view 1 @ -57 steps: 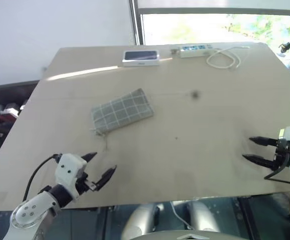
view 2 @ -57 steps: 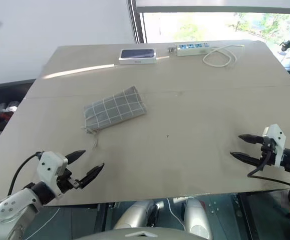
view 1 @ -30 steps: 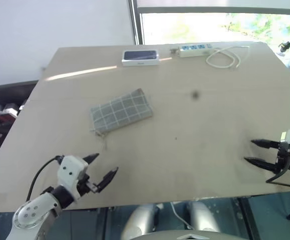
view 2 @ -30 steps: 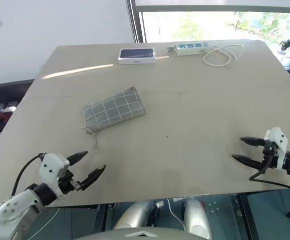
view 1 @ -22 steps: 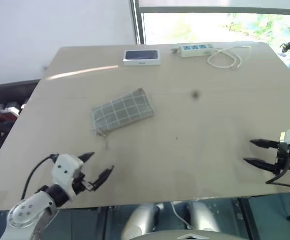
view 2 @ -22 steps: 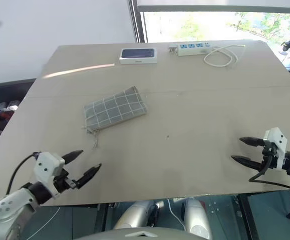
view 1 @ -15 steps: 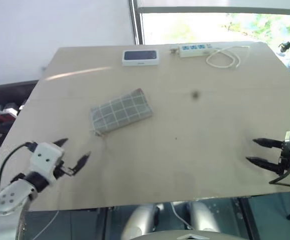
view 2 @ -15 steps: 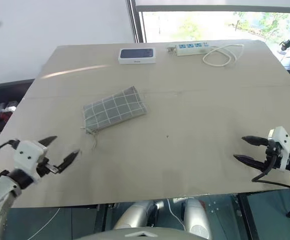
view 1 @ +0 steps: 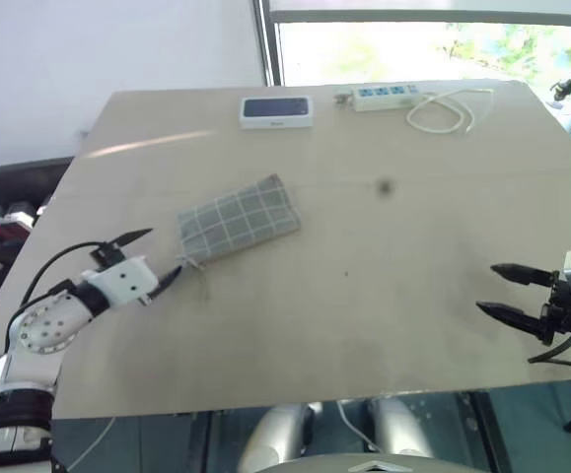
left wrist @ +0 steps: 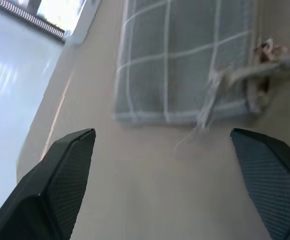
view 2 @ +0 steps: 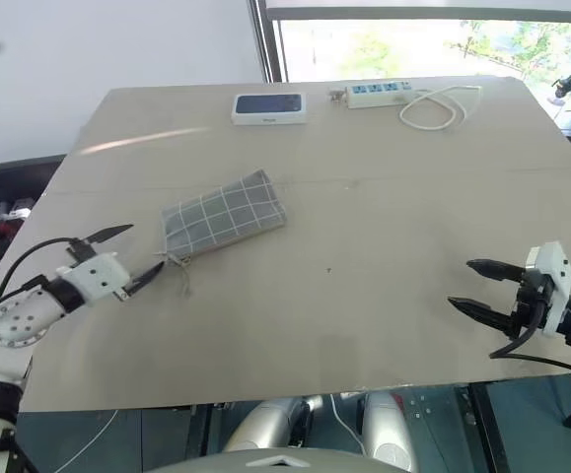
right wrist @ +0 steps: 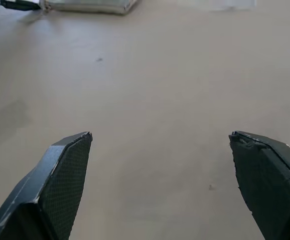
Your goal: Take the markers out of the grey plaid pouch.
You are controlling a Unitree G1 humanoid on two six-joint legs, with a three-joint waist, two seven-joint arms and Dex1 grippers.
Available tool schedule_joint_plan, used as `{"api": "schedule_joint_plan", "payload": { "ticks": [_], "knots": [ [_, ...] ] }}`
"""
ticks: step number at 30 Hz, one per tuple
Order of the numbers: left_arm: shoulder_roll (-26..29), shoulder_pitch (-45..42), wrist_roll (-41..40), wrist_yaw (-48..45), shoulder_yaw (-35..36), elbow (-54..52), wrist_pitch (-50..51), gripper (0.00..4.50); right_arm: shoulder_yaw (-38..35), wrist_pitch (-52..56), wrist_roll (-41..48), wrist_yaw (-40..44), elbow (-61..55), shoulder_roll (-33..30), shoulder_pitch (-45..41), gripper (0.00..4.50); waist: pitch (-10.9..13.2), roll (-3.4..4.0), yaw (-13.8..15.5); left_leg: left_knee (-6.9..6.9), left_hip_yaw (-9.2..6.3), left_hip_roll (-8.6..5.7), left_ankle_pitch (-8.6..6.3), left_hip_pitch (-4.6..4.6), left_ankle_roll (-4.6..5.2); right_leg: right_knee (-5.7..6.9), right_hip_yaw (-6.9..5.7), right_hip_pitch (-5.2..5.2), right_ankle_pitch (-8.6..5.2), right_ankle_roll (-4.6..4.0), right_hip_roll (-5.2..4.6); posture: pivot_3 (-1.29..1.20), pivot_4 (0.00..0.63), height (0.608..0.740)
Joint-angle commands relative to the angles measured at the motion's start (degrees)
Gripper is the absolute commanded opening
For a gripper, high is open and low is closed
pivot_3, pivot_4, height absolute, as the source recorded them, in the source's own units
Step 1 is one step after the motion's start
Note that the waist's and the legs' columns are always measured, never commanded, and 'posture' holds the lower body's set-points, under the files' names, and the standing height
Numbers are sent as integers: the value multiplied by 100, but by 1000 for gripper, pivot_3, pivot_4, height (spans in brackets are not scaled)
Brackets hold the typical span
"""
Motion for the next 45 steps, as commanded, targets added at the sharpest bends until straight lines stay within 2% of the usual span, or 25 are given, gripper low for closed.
{"api": "schedule_joint_plan", "payload": {
  "ticks": [1,8,14,17,23,26,31,36,41,45],
  "knots": [
    [43,-382,305,258,-324,604,-439,4476,-321,191,337,-31,-362,-12,77,4500,0,0,1,0,1,0,0,1,0,2,0,0,0,0,0,0,150,740],
    [89,-1257,997,893,-998,1647,-929,4476,-522,672,915,-30,-782,-25,124,4500,-2,-1,9,8,3,-2,3,11,-2,35,1,1,0,1,-1,0,150,740],
    [-62,-1821,1439,1366,-1499,2088,-1199,4476,-484,795,1075,102,-938,-69,55,4500,-5,-3,13,14,3,-3,1,17,4,58,0,1,0,1,0,0,150,740],
    [-207,-1955,1431,1479,-1634,2149,-1296,3634,-425,766,1023,121,-977,-54,29,4500,-6,-2,9,18,5,-5,3,15,1,60,-2,0,0,1,-1,0,150,740],
    [-407,-2063,1309,1681,-1750,1899,-1419,961,-430,771,1036,110,-1120,-13,54,4500,-4,-5,9,22,4,-5,10,8,-9,58,-2,-4,0,1,-1,0,150,740],
    [-494,-2079,1196,1649,-1764,1636,-1415,35,-421,774,1028,52,-1213,19,80,4500,-5,-5,17,23,4,-5,9,8,-9,58,0,-4,0,1,-2,0,150,740],
    [-814,-1914,778,1334,-1710,684,-866,35,180,753,349,-676,-1491,112,-107,4500,-5,-9,-2,33,3,-5,10,2,-10,60,0,-5,0,1,-1,0,150,740],
    [-1375,-1586,393,947,-1680,-898,376,35,932,1209,226,-1915,-1947,806,-943,4500,-2,-12,-41,41,8,-3,11,-5,-11,72,9,-16,0,1,2,0,150,740],
    [-1899,-1402,632,1097,-1736,-1745,1172,35,1447,2189,727,-2935,-2298,1604,-1679,4500,-2,-18,-46,66,0,-2,11,-12,-12,77,2,-16,0,1,7,0,150,740],
    [-2246,-1338,886,1255,-1903,-2005,1415,35,1952,2652,670,-3139,-2428,1697,-1892,4500,-2,-18,2,79,-2,-5,10,-19,-11,74,-3,-15,0,1,6,0,150,740]
  ]
}}
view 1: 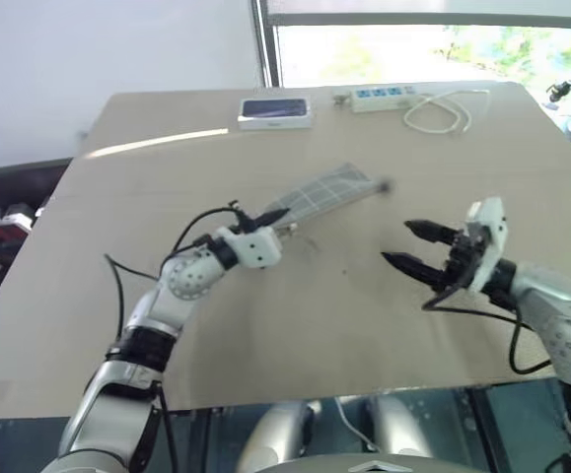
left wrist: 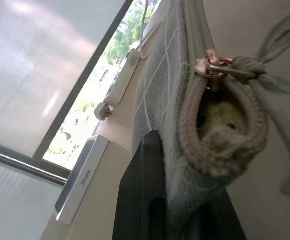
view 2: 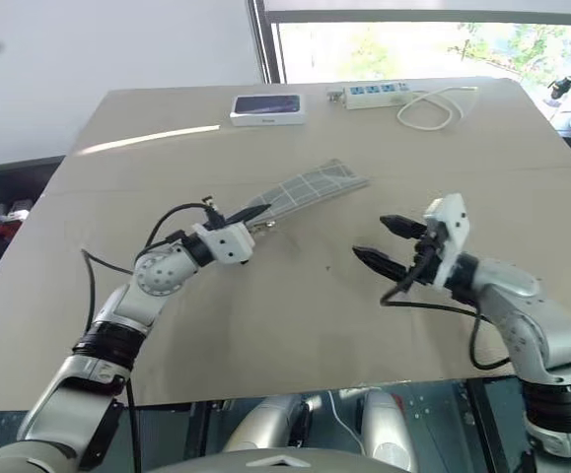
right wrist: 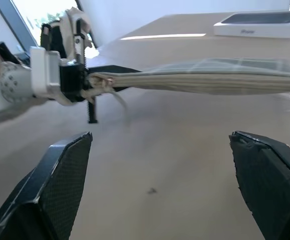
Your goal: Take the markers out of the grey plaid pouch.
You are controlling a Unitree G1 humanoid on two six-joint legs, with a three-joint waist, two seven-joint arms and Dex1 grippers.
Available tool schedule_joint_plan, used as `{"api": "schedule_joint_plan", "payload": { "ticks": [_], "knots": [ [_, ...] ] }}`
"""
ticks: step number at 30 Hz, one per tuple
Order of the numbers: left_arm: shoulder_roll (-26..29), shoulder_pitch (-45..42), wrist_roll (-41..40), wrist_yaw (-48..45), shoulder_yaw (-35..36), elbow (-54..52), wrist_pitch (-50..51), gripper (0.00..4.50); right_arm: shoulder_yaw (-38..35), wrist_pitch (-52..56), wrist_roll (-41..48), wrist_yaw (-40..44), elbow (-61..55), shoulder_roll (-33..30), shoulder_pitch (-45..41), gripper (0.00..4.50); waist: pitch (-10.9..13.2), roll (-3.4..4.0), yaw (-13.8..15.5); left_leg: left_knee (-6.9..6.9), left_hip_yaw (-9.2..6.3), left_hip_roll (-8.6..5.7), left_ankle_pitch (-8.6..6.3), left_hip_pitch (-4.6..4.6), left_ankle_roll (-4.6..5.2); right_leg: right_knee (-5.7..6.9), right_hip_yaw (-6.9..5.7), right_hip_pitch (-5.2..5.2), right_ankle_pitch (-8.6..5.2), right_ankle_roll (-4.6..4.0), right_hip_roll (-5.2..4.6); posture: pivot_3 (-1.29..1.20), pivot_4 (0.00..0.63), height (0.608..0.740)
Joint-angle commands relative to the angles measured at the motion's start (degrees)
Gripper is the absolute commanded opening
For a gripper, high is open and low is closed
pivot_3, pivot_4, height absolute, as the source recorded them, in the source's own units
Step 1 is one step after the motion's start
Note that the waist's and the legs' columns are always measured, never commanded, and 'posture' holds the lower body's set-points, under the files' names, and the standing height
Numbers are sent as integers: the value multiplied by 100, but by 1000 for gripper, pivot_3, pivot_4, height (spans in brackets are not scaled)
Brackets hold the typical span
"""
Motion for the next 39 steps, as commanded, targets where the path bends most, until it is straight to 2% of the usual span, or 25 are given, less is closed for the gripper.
{"api": "schedule_joint_plan", "payload": {
  "ticks": [1,11,19,22,24,27,29,36,39],
  "knots": [
    [-241,15,236,238,-167,-376,120,35,435,317,-43,-126,-271,-7,-207,4500,-1,-1,9,3,-2,0,0,-2,0,-1,-3,0,0,0,0,0,150,740],
    [-521,41,653,464,-488,-456,91,35,1469,407,-954,-281,408,136,-992,4500,-1,-1,-29,5,0,0,0,3,-1,7,-10,0,0,0,3,0,150,740],
    [-480,36,737,537,-566,-511,54,35,1658,529,-1185,-13,719,130,-1242,4500,0,-1,-7,6,-3,-2,0,-2,-1,3,-11,-1,0,0,0,0,150,740],
    [-493,28,771,559,-584,-522,50,0,1624,595,-1171,-6,761,204,-1292,3608,0,-1,-10,6,-4,-1,0,-2,-1,3,-11,-1,0,0,1,0,150,740],
    [-487,31,785,557,-598,-543,31,0,1593,672,-1131,-3,744,234,-1295,2774,0,-1,-11,6,-3,-1,0,-2,-1,3,-11,-1,0,0,1,0,150,740],
    [-482,41,779,566,-596,-570,43,0,1552,764,-1108,-24,685,255,-1275,1304,0,-1,-10,6,-4,-1,0,-2,-1,3,-11,-1,0,0,0,0,150,740],
    [-500,25,769,566,-601,-587,65,0,1561,767,-1133,-44,677,277,-1263,149,-1,-1,-10,6,-4,-1,0,-2,-1,3,-11,-1,0,0,0,0,150,740],
    [-547,-35,714,593,-574,-495,111,0,1440,626,-1179,-2,634,286,-1208,60,0,-1,-12,6,-4,-1,0,-2,-1,3,-11,-1,0,0,1,0,150,740],
    [-525,33,587,526,-517,-507,178,0,977,626,-1107,-32,684,54,-1111,60,0,-1,6,7,-4,-2,0,-3,-1,2,-14,-1,0,0,0,0,150,740]
  ]
}}
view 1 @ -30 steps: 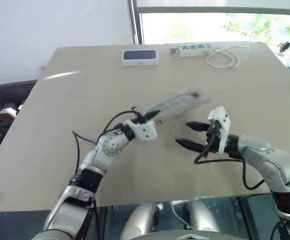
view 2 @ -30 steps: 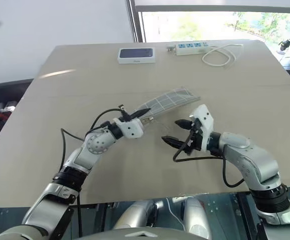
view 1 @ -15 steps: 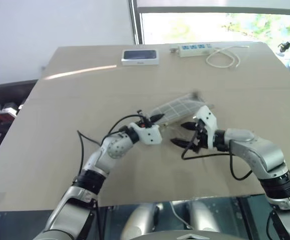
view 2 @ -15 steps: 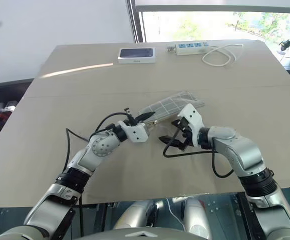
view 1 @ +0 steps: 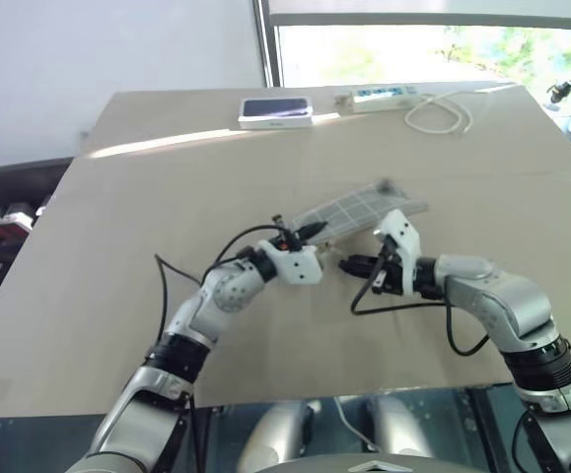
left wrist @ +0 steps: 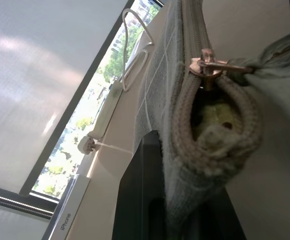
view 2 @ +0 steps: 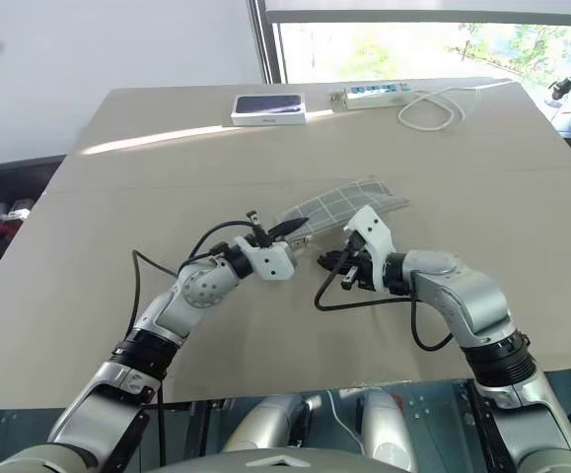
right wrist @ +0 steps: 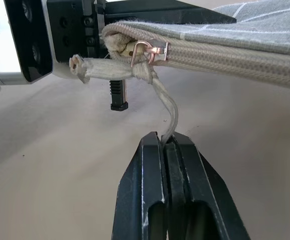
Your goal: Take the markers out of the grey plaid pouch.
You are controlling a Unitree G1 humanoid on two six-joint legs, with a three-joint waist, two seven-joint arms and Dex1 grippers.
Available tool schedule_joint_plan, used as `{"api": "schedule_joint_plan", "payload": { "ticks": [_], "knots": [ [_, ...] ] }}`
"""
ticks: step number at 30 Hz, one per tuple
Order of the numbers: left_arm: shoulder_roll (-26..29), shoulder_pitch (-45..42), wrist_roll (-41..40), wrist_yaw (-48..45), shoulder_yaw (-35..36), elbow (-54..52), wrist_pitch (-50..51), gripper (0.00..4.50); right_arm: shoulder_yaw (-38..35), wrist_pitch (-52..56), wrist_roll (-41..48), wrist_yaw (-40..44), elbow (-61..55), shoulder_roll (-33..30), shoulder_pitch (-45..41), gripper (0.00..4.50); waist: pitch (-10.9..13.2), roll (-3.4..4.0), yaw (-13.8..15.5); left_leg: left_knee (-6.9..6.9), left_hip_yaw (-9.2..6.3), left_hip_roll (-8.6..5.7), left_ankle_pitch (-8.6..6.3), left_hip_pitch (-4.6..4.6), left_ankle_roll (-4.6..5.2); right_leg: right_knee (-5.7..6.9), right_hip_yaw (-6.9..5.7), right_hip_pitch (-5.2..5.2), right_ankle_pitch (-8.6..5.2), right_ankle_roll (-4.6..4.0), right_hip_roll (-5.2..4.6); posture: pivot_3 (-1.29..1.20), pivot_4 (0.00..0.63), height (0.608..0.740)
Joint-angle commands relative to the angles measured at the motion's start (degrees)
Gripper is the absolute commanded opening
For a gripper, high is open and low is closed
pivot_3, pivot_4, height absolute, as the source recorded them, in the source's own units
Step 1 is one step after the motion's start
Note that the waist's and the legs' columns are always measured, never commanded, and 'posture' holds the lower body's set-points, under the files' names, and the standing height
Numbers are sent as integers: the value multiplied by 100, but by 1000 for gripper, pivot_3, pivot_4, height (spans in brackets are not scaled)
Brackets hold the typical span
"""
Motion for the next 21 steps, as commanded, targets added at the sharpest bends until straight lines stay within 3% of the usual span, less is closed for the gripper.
{"api": "schedule_joint_plan", "payload": {
  "ticks": [1,8,18,21],
  "knots": [
    [7,5,-234,19,134,-177,60,0,-738,-108,95,-35,-162,-287,66,60,0,0,2,0,0,0,0,-1,0,0,-1,0,0,0,0,0,150,740],
    [-7,74,-485,31,261,-209,139,0,-2198,168,492,-261,-47,-816,371,60,0,0,0,-1,-1,0,0,-2,0,-1,6,0,0,0,-1,0,150,740],
    [-149,136,-1146,-370,273,-394,418,0,-3064,-312,298,-350,853,-1323,697,60,0,0,-6,-1,8,1,0,1,1,1,17,1,0,0,-1,0,150,740],
    [-200,155,-1311,-529,221,-478,526,0,-3063,51,805,-76,395,-1314,790,786,0,0,-9,-2,5,2,0,0,1,1,14,0,0,0,0,0,150,740]
  ]
}}
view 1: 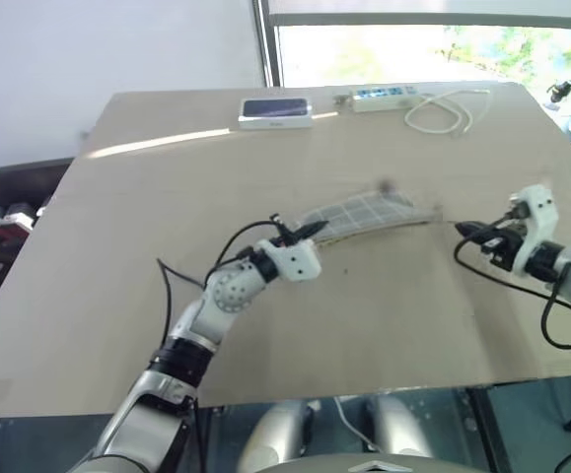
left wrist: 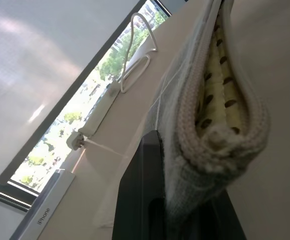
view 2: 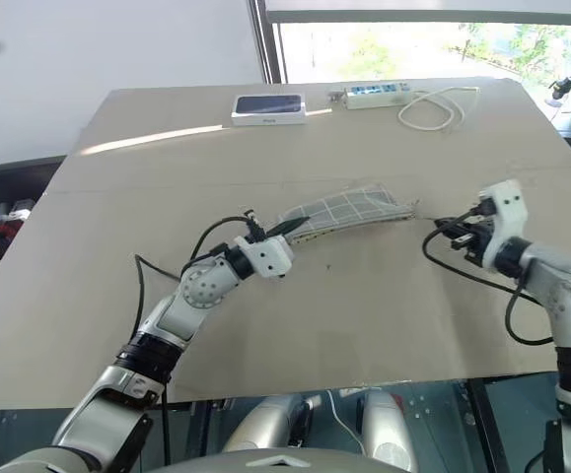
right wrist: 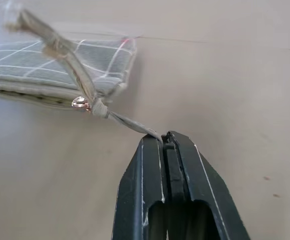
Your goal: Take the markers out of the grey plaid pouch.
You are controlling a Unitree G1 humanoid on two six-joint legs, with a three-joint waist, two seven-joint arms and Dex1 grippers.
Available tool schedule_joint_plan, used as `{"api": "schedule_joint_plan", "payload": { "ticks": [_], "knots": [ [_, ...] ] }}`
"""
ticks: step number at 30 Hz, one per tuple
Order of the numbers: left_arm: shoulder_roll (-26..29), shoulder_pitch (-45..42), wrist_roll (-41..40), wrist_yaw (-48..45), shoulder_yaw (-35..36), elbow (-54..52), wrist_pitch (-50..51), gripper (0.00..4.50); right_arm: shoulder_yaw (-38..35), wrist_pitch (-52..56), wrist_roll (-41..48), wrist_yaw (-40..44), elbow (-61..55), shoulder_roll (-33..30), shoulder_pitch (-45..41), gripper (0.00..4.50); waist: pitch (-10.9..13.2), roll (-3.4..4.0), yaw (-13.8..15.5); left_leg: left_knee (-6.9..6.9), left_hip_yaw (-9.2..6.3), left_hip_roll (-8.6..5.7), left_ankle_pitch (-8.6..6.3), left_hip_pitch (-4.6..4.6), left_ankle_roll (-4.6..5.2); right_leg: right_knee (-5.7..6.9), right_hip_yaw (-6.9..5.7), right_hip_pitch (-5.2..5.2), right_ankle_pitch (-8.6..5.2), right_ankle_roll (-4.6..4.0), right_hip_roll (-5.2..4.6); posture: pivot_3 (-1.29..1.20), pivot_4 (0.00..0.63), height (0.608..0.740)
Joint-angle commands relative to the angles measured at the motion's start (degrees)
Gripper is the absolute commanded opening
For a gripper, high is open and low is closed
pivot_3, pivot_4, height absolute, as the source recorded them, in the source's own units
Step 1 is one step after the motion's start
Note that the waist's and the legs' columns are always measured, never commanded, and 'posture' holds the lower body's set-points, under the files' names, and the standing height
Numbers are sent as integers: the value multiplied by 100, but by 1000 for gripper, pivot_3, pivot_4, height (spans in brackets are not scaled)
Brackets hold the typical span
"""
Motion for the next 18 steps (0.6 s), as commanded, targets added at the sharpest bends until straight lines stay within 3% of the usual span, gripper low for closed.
{"api": "schedule_joint_plan", "payload": {
  "ticks": [1,4,7,12,16,18],
  "knots": [
    [-32,42,-331,-131,182,-309,183,0,-198,228,405,122,-642,-62,84,1289,0,0,-13,-2,1,1,0,1,0,0,2,0,0,0,1,0,150,740],
    [-86,66,-374,-198,153,-382,299,0,-90,563,868,36,-1206,150,-1,2645,0,0,-17,-2,4,2,0,3,0,1,6,0,0,0,2,0,150,740],
    [-135,77,-387,-247,154,-424,368,0,3,932,1508,163,-1728,267,-20,2645,1,-1,-2,0,2,2,0,1,1,0,4,1,0,0,1,0,150,740],
    [-231,85,-408,-310,110,-466,420,0,253,793,1526,23,-1737,498,-84,2645,1,-2,13,2,-1,-1,-1,0,1,-3,-2,3,0,0,-2,0,150,740],
    [-294,78,-381,-312,100,-533,475,0,406,669,1392,-40,-1503,609,-263,1588,1,-2,3,2,-2,-1,-1,0,1,-3,-2,2,0,0,-1,0,150,740],
    [-333,94,-379,-322,89,-580,497,0,533,587,1256,-53,-1407,629,-310,329,1,-2,-1,2,-1,-1,-1,1,1,-2,-2,2,0,0,0,0,150,740]
  ]
}}
